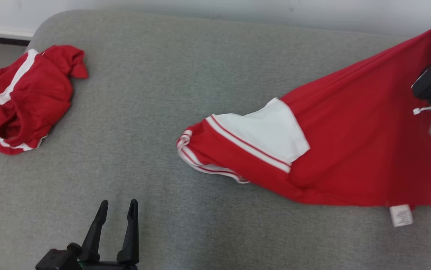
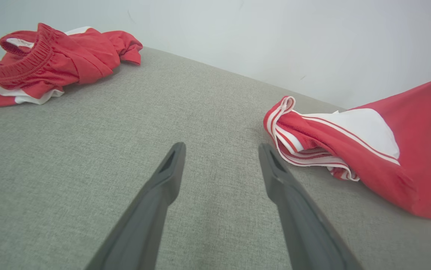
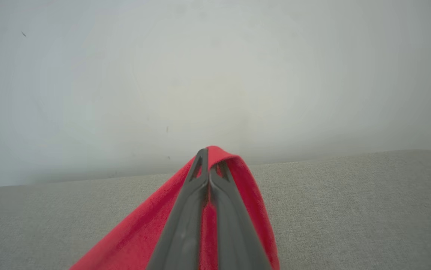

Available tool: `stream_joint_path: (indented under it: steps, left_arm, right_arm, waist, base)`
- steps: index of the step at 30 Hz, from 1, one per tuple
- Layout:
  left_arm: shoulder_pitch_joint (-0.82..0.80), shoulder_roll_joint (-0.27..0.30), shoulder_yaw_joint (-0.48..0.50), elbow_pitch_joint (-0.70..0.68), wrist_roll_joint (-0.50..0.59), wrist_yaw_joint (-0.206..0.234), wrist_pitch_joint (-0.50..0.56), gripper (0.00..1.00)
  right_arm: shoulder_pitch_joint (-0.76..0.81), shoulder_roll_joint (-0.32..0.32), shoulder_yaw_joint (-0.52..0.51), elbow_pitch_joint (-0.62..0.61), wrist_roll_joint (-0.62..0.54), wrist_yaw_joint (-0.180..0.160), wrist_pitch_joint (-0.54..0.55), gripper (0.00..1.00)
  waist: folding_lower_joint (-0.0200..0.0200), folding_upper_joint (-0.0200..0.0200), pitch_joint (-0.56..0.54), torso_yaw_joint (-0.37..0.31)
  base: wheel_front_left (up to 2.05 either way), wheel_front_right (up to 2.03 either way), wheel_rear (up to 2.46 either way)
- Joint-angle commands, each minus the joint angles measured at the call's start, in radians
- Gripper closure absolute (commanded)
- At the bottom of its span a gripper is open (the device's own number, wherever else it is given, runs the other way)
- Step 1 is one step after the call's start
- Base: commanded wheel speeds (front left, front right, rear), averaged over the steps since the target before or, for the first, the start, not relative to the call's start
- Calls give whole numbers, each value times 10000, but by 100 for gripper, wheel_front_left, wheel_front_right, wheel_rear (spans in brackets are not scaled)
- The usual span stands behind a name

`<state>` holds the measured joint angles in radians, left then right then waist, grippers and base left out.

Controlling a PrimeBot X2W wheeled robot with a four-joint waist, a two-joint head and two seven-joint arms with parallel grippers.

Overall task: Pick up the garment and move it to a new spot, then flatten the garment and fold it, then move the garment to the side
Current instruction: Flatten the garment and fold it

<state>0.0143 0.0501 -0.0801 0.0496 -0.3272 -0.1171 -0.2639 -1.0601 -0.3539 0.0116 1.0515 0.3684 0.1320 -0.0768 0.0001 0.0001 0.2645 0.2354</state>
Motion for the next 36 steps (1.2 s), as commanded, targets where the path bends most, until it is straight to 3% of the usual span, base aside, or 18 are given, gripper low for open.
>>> stream_joint_path:
  steps: [1, 3, 4, 5, 17, 30, 36]
  left_arm:
    - [-138, 2, -48, -68, -93, -36, -8, 0]
    - [-200, 7, -83, -107, -81, -42, -8, 0]
    - [-233, 7, -83, -127, -92, -48, -8, 0]
    - [-264, 5, -78, -144, -109, -50, -8, 0]
    - [12, 8, 224, 13, -72, 24, -8, 0]
    - [633, 8, 609, 352, 25, 78, -8, 0]
    - [969, 10, 733, 476, 56, 57, -8, 0]
  right_arm:
    - [-243, -128, -139, 152, -129, -26, -199, 100]
    - [-445, -102, -377, 513, -243, -26, -381, 100]
    - [-533, -22, -458, 722, -313, -26, -358, 94]
    - [-603, 82, -457, 899, -368, -26, -272, 0]
    - [508, 367, 300, 1420, -114, -26, 272, 0]
    - [3443, 123, 844, 443, 1018, -26, 801, 0]
    - [4760, 299, 751, -318, 1176, -26, 315, 0]
  waist:
    - [-1, -1, 329, 411]
    - [-1, -1, 404, 530]
    - [-1, -1, 427, 563]
    - [-1, -1, 443, 585]
    - [-1, -1, -151, 39]
    - [-1, -1, -1379, -1092]
    - [-1, -1, -1909, -1325]
  base:
    - [0, 0, 0]
    - [0, 0, 0]
    - [0, 0, 0]
    - [0, 0, 0]
    - [0, 0, 0]
    - [0, 0, 0]
    - [0, 0, 0]
